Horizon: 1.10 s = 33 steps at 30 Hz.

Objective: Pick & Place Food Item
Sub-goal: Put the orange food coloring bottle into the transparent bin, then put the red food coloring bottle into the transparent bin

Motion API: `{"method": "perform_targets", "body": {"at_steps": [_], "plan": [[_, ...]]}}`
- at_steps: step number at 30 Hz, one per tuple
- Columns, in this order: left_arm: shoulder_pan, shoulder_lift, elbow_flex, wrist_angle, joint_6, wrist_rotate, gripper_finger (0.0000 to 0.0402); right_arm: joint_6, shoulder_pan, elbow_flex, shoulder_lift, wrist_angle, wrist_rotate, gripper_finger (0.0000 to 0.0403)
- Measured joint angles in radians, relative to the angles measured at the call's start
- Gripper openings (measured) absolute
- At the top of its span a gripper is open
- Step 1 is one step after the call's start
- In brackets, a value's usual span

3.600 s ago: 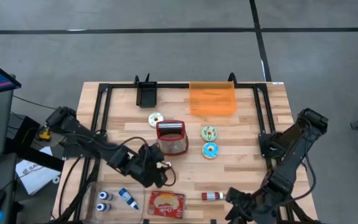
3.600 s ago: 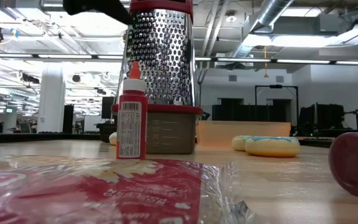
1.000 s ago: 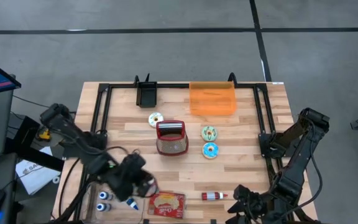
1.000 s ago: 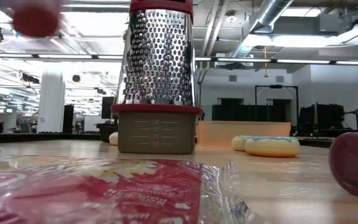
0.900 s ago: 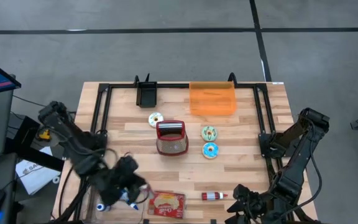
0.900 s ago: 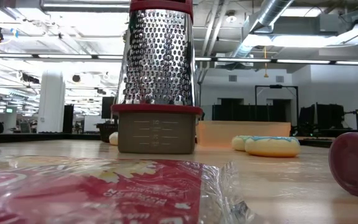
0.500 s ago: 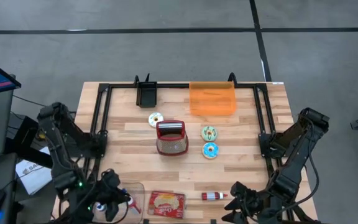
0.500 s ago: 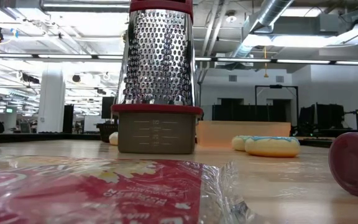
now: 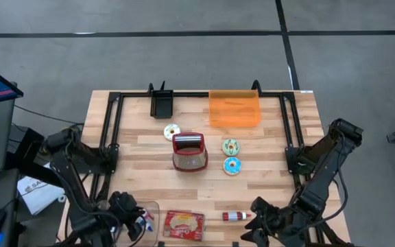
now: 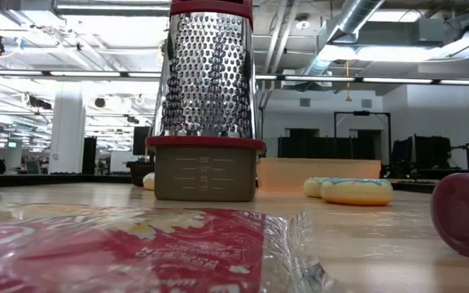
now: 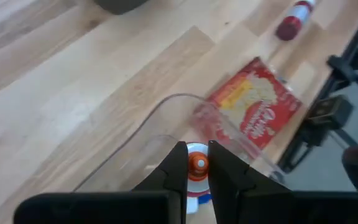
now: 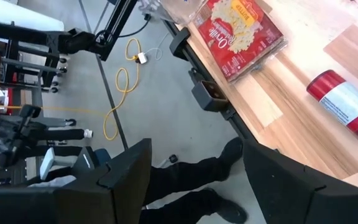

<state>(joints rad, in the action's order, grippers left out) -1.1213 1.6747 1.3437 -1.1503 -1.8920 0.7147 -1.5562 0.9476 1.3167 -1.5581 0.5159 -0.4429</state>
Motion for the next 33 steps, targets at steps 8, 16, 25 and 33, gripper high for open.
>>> {"method": "perform_targets", "body": {"at_steps": [8, 16, 25, 33], "plan": [[0.001, 0.091, 0.0, -0.031, -0.086, 0.003, 0.003, 0.039, -0.042, 0.0, 0.0, -0.001, 0.001, 0.0244], [0.024, 0.107, 0.0, -0.032, -0.053, 0.0, 0.0087, 0.061, -0.042, 0.0, 0.0, -0.004, 0.001, 0.0244], [0.023, 0.086, 0.0, -0.038, -0.024, -0.004, 0.0163, 0.074, -0.042, 0.0, 0.0, 0.019, 0.001, 0.0244], [0.026, -0.048, 0.0, -0.026, 0.112, 0.082, 0.0177, 0.05, -0.032, 0.0, 0.0, 0.269, 0.084, 0.0244]]}}
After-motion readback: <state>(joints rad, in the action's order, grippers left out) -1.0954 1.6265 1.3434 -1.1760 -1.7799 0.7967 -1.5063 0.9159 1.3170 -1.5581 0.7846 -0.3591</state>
